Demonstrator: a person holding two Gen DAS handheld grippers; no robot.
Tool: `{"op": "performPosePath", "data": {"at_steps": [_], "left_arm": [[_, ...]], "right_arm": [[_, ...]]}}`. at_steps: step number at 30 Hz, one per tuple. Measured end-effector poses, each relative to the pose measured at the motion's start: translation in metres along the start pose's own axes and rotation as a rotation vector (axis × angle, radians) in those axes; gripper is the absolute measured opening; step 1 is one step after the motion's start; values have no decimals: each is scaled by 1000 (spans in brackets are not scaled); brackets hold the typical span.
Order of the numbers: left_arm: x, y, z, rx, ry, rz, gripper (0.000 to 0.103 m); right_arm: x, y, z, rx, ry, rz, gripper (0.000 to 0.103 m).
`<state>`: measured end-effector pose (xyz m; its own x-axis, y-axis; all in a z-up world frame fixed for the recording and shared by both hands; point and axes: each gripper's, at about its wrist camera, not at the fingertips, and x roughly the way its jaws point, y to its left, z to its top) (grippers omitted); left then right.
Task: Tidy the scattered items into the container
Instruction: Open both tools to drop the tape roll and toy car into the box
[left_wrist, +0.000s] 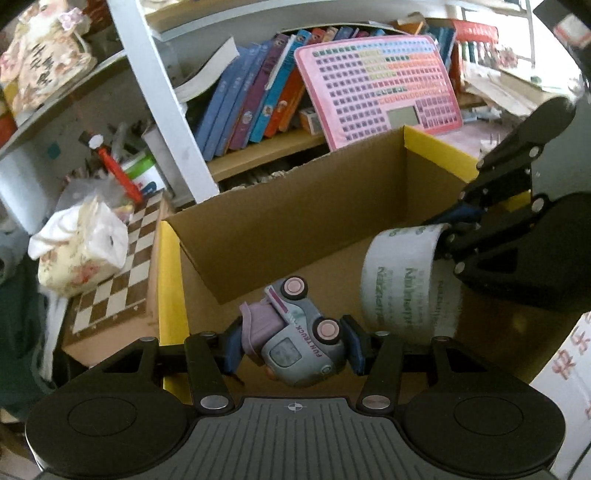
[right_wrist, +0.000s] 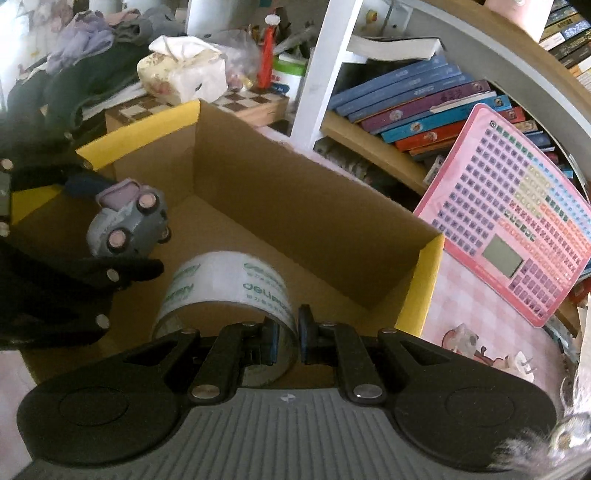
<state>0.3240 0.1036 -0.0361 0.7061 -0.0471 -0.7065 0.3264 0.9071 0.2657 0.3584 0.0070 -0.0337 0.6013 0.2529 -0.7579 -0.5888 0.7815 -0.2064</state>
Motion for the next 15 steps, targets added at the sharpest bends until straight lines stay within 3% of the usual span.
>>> {"op": "performPosePath", "data": {"at_steps": [7,10,12,15], "left_arm": [[7,1,4,5,15,23,66],[4,2,4,-13,9,27,78],[-1,1,4,-13,-12,26,79],[-13,1,2,-17,-46,37,79]], "right_arm": [[-1,0,3,15,-4,17,24],[-5,0,4,15,-21,23,40],[-10,-2,3,31,-47,27,55],[-19,-5,3,52,-82,40,58]]}}
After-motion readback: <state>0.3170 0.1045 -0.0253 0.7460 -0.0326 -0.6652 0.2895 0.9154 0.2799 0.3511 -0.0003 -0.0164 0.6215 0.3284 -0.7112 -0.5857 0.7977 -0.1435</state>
